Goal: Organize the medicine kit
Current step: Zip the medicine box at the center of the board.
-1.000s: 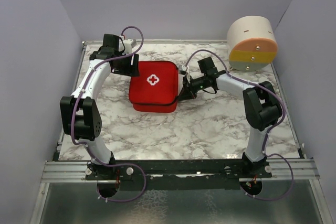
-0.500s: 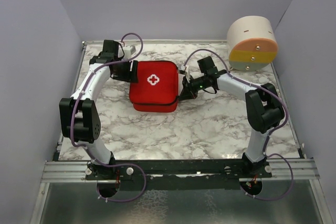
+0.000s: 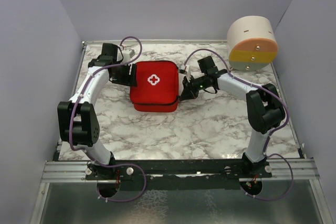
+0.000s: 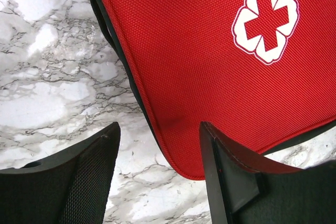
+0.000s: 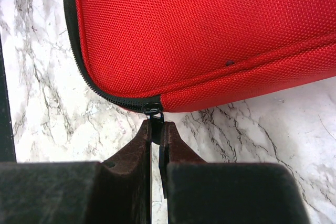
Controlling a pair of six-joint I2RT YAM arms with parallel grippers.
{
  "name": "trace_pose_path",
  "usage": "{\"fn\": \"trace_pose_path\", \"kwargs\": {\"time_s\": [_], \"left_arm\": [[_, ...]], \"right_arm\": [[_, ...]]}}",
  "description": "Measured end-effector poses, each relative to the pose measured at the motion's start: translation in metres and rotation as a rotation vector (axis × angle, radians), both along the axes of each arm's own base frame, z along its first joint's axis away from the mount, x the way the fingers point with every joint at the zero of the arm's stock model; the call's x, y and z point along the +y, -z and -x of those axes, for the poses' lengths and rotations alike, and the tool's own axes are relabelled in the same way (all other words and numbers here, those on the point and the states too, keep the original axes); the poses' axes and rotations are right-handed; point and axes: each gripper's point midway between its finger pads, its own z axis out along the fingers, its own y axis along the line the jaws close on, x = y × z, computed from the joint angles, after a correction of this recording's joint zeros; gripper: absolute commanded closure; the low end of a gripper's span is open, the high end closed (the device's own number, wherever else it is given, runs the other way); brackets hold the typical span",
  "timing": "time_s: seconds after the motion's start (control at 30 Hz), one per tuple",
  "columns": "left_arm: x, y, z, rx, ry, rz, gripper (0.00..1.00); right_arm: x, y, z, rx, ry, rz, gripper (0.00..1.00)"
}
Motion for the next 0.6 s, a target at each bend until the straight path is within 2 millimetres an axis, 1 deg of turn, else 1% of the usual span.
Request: {"fn": "trace_pose_path", "kwargs": {"time_s": [0.1,0.2,0.37,0.5,0.6], "left_arm": [[-0.002,0.000,0.001,0.007,0.000,0.011,0.40],[-0.005,-0.001,0.003,0.014,0.002,0.030,0.45],[-0.008,-0.001,0.004,0.019,0.009,0.047,0.46],[-0.009,0.004,0.004,0.035,0.009,0.050,0.46],[-0.008,0.015,0.010,0.068,0.007,0.049,0.46]], "right_arm": [[0.000,0.000,0.000,0.002,0.002,0.003,0.99],[-0.001,0.000,0.000,0.001,0.003,0.006,0.99],[0.000,0.000,0.001,-0.001,0.003,0.010,0.99],[0.000,-0.001,0.001,-0.001,0.005,0.015,0.99],[-0.001,-0.001,0.001,0.003,0.008,0.018,0.99]]}}
